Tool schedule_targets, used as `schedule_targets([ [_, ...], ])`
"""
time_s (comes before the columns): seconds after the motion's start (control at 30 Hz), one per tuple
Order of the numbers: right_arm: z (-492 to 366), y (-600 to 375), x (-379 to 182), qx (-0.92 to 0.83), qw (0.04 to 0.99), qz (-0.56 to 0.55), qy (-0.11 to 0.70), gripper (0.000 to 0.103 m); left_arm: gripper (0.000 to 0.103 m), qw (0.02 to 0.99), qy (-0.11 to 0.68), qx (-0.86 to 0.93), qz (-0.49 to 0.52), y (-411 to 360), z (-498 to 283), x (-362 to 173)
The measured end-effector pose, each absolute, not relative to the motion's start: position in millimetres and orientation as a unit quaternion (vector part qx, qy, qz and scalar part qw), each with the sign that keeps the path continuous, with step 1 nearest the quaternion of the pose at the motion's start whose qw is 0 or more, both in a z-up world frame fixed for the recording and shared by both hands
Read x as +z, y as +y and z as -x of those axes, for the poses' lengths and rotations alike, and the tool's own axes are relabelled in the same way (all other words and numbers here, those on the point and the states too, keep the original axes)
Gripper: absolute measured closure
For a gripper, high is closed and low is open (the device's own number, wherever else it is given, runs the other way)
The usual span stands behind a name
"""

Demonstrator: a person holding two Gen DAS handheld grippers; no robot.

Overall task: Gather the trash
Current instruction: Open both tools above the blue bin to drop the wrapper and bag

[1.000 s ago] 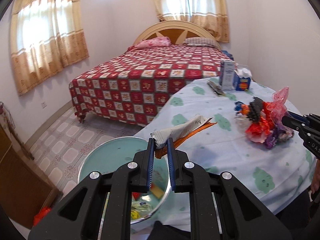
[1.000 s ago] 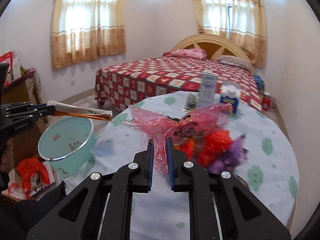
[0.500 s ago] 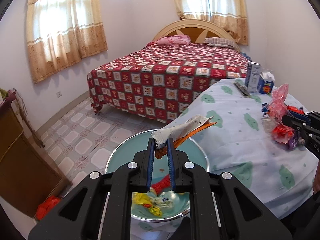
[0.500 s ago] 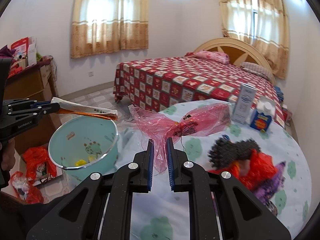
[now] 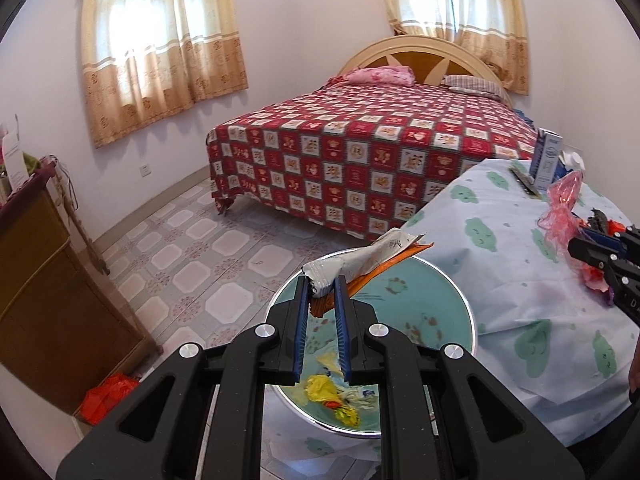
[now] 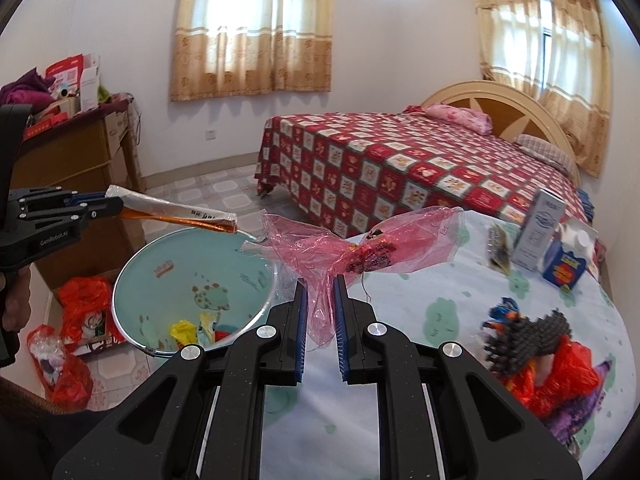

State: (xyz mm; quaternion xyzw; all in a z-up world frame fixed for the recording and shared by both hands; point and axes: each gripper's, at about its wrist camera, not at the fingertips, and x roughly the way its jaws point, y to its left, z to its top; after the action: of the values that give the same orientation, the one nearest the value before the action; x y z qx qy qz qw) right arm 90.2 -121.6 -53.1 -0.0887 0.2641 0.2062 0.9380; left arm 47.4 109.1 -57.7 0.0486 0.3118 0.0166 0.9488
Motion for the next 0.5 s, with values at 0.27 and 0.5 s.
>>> schedule_targets([
  [0.27,-96,-105,-59,0.224,0.932,0.094,0.269,0.09,0.09,0.948,0.313,0.034,-0.043,123,-48,-60],
  [0.5,-99,-91,-62,0.239,0.927,0.102,0.271,0.09,0.09,0.947,0.317,0.044,-0.04,131,-48,-64],
])
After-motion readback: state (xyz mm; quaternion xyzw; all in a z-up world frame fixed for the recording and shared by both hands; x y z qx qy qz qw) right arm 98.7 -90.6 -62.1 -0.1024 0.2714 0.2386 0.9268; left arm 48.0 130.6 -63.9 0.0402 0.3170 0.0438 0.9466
